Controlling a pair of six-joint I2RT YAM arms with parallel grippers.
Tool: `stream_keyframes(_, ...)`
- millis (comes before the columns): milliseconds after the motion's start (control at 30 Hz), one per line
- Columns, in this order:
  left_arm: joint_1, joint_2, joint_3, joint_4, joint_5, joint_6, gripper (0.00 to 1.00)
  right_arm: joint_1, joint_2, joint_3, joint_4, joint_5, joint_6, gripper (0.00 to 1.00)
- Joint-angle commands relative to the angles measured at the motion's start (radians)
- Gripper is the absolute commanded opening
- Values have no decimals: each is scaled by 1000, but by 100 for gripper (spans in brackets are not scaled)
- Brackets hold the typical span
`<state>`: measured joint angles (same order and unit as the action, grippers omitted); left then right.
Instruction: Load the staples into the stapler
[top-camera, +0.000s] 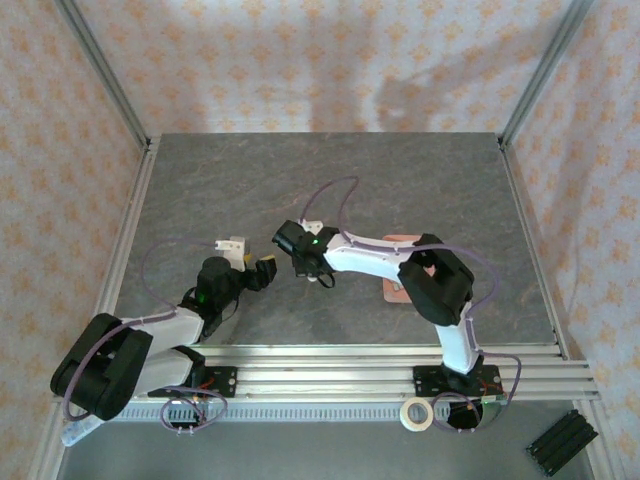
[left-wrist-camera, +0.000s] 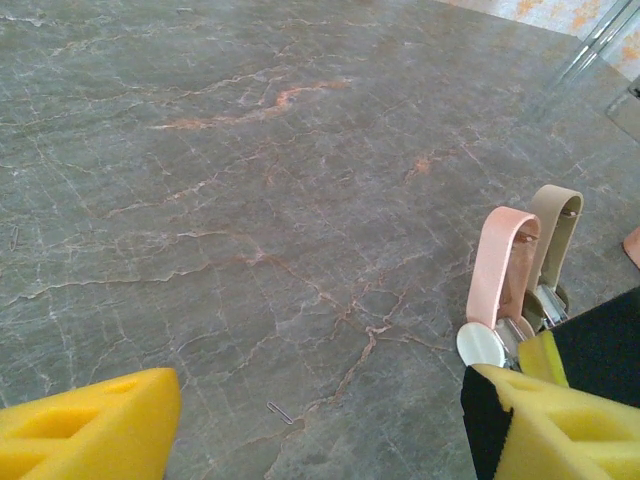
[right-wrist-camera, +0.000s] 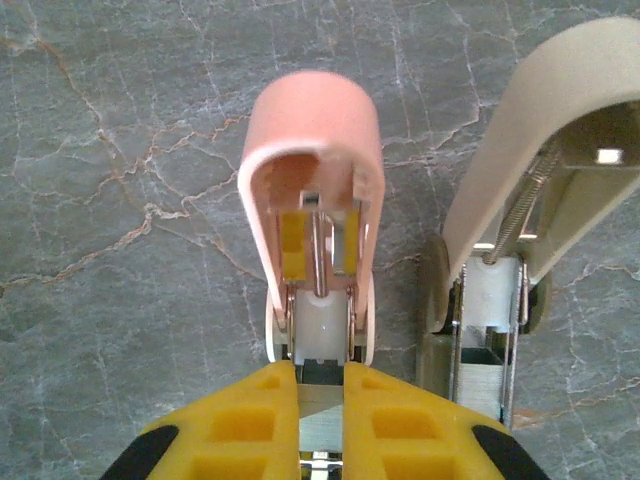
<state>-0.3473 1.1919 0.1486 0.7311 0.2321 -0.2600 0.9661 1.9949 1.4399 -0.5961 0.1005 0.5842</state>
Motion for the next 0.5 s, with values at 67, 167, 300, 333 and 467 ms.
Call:
stream_keyframes(67, -10, 9, 0, 47, 18, 18, 75, -6, 46, 76, -135, 73, 78, 13)
stream_keyframes(167, -10, 9, 2, 49, 23, 18, 75, -6, 25, 47, -87, 66, 78, 13)
stream_keyframes(300, -10, 9, 3, 50, 26, 16, 75, -4, -29, -9, -20, 72, 77, 13)
stream_keyframes(333, -10, 10, 4, 51, 28, 16, 75, -3, -40, -20, -8, 76, 78, 13)
stream_keyframes(467, -10, 19, 6, 59, 32, 14, 75, 0, -64, -64, 35, 82, 85, 13)
